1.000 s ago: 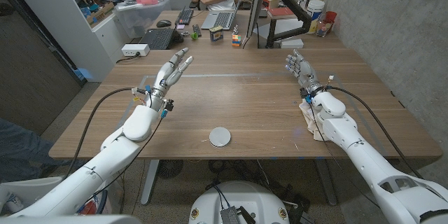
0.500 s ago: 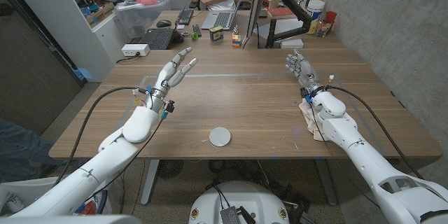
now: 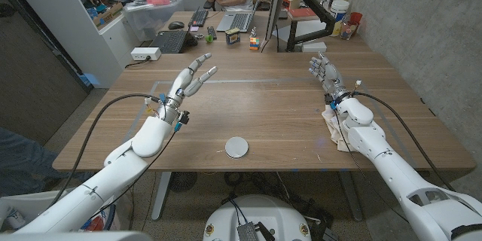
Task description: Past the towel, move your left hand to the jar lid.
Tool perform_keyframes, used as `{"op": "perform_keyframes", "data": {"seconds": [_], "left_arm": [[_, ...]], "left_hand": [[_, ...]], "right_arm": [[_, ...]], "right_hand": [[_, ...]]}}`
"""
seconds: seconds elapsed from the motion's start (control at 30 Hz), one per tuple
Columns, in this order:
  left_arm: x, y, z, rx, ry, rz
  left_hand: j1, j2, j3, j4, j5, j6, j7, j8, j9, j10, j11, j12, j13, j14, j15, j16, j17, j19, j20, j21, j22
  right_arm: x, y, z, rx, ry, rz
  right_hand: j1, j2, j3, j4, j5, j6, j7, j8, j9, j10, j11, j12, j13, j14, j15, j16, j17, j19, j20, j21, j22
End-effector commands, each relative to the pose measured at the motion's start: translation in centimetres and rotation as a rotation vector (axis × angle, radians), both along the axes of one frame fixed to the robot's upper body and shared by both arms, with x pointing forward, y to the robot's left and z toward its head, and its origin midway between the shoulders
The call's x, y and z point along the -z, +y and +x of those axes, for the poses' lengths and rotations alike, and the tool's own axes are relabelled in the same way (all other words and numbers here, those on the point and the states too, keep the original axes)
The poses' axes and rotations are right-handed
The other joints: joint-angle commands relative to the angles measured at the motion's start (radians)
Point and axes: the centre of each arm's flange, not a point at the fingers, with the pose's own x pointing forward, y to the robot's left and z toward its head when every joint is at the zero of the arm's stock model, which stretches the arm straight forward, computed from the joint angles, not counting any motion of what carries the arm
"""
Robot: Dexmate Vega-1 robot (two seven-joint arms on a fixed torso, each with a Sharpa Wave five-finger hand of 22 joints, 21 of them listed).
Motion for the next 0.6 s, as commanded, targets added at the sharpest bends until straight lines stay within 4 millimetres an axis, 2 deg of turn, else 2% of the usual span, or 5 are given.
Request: {"op": "perform_keyframes", "data": {"seconds": [0.03, 0.6], "left_arm": [[0.5, -0.5, -1.2, -0.105, -0.036, 0.072], [1.3, -1.1, -3.1, -0.152, -0.062, 0.131]], "left_hand": [[0.013, 0.002, -0.003, -0.008, -0.001, 0.004, -0.002, 0.000, 0.002, 0.008, -0.004, 0.005, 0.002, 0.005, 0.000, 0.007, 0.005, -0.006, 0.010, 0.009, 0.006], [0.020, 0.003, -0.003, -0.010, -0.002, 0.007, -0.006, -0.003, 0.002, 0.009, -0.010, 0.002, 0.002, 0.007, -0.006, 0.005, 0.006, -0.008, 0.014, 0.008, 0.007]], "right_arm": [[-0.2, -0.4, 0.1, -0.001, -0.007, 0.009], [0.0, -0.1, 0.3, -0.008, -0.005, 0.009]], "right_hand": [[0.007, 0.003, 0.000, -0.003, 0.005, 0.007, -0.002, 0.005, 0.005, 0.009, 0.000, -0.003, 0.006, 0.007, -0.001, 0.006, 0.001, 0.010, -0.003, -0.002, 0.004], [0.007, 0.003, -0.002, -0.004, 0.005, 0.006, -0.002, 0.004, 0.005, 0.010, -0.001, -0.004, 0.006, 0.007, -0.001, 0.005, 0.001, 0.011, -0.002, -0.004, 0.004]]}}
